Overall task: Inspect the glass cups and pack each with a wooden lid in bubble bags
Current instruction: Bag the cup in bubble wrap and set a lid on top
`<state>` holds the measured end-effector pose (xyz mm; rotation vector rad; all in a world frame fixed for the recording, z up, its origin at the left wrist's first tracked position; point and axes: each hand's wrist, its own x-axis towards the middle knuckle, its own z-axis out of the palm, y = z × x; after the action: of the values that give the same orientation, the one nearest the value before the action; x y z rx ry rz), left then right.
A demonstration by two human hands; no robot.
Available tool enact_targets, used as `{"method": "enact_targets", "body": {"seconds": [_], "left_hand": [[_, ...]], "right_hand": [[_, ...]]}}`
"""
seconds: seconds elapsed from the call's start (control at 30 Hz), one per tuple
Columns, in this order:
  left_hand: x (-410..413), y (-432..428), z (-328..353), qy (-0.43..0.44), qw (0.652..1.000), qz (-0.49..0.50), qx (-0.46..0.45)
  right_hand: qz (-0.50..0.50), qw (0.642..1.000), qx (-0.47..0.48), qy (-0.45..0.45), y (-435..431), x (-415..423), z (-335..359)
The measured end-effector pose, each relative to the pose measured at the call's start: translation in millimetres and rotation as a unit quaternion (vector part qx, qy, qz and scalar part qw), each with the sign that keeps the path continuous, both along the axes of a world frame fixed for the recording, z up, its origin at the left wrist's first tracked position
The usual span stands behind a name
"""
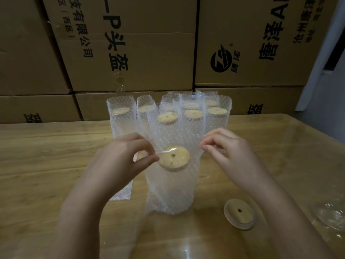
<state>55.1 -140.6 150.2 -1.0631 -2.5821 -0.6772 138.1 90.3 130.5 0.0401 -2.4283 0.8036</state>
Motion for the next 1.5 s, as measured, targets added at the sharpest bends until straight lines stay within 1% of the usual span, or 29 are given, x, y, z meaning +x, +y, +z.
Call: {"method": "enact_targets", "body": {"seconds": [0.13,0.27,0.33,0.4,0.47,0.57,0.67,0.73,0.77,0.83,0.87,0.9,0.93,1.03,1.17,1.23,1.33,1.43,1.5], "left_hand": [[-0.4,-2.0,0.5,0.065,0.997,0.037,0.031],[-2.3,0.6,-3.4,0.149,0.986,0.060,0.036],[-3.8,2.0,-5.2,0.160,0.985,0.050,0.044],[-6.6,2.3,-7.3,0.151,0.986,0.034,0.056],[-10.6,1.5,-9.1,0.115,0.990,0.012,0.085],[-16.3,-0.4,-13.2,0.007,0.988,-0.014,0.156],[-21.9,-3.4,-19.5,-0.139,0.962,-0.045,0.231],[-29.4,-9.6,-24.2,-0.204,0.941,-0.068,0.262],[-34.4,-13.6,-27.5,-0.230,0.940,-0.074,0.242],[-42.5,-16.8,-37.5,-0.267,0.952,-0.083,0.122],[-44.3,-13.9,-43.9,-0.291,0.950,-0.094,0.064],[-45.4,-8.4,-51.4,-0.318,0.941,-0.110,0.031],[-45.2,-0.6,-59.1,-0.341,0.931,-0.129,0.018],[-42.8,24.5,-81.7,-0.359,0.915,-0.180,0.040],[-42.8,36.0,-95.5,-0.399,0.891,-0.162,0.143],[-44.9,33.6,-98.4,-0.402,0.885,-0.156,0.173],[-46.1,27.6,-105.5,-0.412,0.870,-0.161,0.219],[-53.6,16.2,-107.4,-0.422,0.854,-0.119,0.278],[-66.1,6.4,-102.3,-0.410,0.856,-0.082,0.304]], "right_hand": [[-0.012,0.999,-0.001,0.037,-2.1,0.6,0.2],[-0.018,0.998,0.011,0.054,-4.9,-0.1,-0.6],[-0.029,0.998,0.019,0.060,-4.5,0.1,-0.9],[-0.038,0.997,0.022,0.064,-4.1,0.7,-0.6],[-0.037,0.997,0.018,0.066,-4.3,1.6,0.4],[-0.014,0.998,0.015,0.060,-4.8,3.2,2.9],[0.009,0.999,0.001,0.049,-5.3,3.3,3.0],[0.013,0.998,-0.010,0.052,-6.1,2.2,2.1],[0.014,0.998,-0.016,0.055,-6.5,1.4,1.5],[0.012,0.998,-0.029,0.062,-7.1,-0.6,-0.1],[0.011,0.997,-0.037,0.066,-7.2,-1.6,-1.0],[0.010,0.996,-0.047,0.072,-7.4,-2.5,-2.0],[0.010,0.995,-0.058,0.079,-7.9,-3.3,-3.2],[0.008,0.991,-0.091,0.096,-9.7,-6.1,-7.6],[0.008,0.985,-0.144,0.091,-7.5,-10.1,-13.7],[0.029,0.979,-0.192,0.064,-2.4,-12.4,-15.6],[0.087,0.956,-0.280,-0.005,4.1,-15.8,-20.9],[0.086,0.952,-0.290,-0.046,12.5,-20.6,-31.4],[0.064,0.951,-0.294,-0.067,21.8,-23.0,-40.9]]}}
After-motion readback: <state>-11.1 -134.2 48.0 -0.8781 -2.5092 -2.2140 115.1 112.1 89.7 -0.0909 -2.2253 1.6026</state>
